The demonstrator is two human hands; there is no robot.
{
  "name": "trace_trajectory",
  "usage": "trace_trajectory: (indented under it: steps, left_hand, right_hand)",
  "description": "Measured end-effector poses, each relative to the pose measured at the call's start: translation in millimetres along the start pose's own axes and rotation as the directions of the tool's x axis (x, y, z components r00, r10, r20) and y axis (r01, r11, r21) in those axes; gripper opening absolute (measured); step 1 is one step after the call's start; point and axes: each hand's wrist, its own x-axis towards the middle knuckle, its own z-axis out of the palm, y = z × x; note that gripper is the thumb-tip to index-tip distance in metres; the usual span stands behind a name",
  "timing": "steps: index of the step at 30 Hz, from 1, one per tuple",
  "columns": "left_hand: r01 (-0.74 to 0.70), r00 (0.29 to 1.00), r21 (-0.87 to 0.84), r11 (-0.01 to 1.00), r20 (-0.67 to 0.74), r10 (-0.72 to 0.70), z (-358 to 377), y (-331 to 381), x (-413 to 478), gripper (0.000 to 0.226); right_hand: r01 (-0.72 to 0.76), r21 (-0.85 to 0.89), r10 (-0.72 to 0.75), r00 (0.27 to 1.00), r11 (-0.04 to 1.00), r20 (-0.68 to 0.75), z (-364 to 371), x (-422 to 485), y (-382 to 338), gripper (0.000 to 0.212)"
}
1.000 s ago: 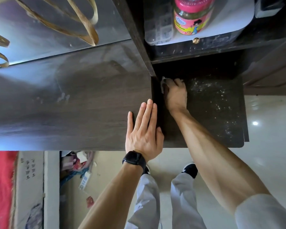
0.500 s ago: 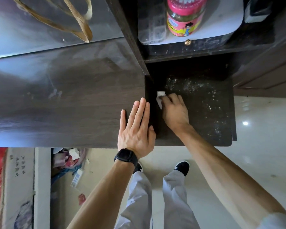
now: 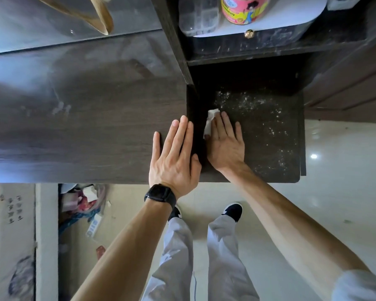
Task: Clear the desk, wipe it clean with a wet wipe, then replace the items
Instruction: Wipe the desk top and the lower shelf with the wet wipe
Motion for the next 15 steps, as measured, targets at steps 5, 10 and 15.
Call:
trace_trajectory:
  steps: [5,10,15]
  left_hand:
    - [-0.003,1.0,-0.005,1.0,0.004,0.003,-0.6,1.0,-0.7,0.069]
    - [-0.004,1.0,-0.001,1.0,0.013,0.004,-0.6,0.5,0.1,0.07]
    - [-0.002,1.0,0.008,1.0,0.018,0.002,-0.8,-0.2,-1.0,0.071]
  right_hand:
    - [0.054,0.055,-0.054,0.999,0.997,-0.004,5.5,5.4,-12.6,0.071]
    - [0.031,-0.097,-0.021,0.995,0.995,0.101,18.2,21.4,-17.2,0.076]
    - [-0.03,-0.116,0.042,0.994,0.993,0.106,-2.3,79.7,-13.7,0.068]
